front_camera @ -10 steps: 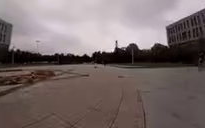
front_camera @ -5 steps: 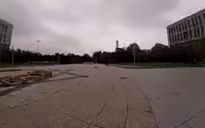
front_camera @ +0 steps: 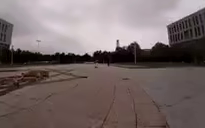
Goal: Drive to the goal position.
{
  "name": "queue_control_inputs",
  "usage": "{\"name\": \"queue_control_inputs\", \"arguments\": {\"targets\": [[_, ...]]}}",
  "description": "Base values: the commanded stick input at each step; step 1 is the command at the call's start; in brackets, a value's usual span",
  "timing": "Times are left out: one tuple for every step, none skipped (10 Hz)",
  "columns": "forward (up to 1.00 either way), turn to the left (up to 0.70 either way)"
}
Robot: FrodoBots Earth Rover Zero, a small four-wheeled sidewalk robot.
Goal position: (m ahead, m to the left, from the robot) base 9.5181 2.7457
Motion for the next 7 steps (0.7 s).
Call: {"name": "queue_control_inputs", "arguments": {"targets": [[0.7, 0.0], [0.7, 0.0], [0.7, 0.0], [0.7, 0.0], [0.7, 0.0], [0.7, 0.0], [0.7, 0.0]]}}
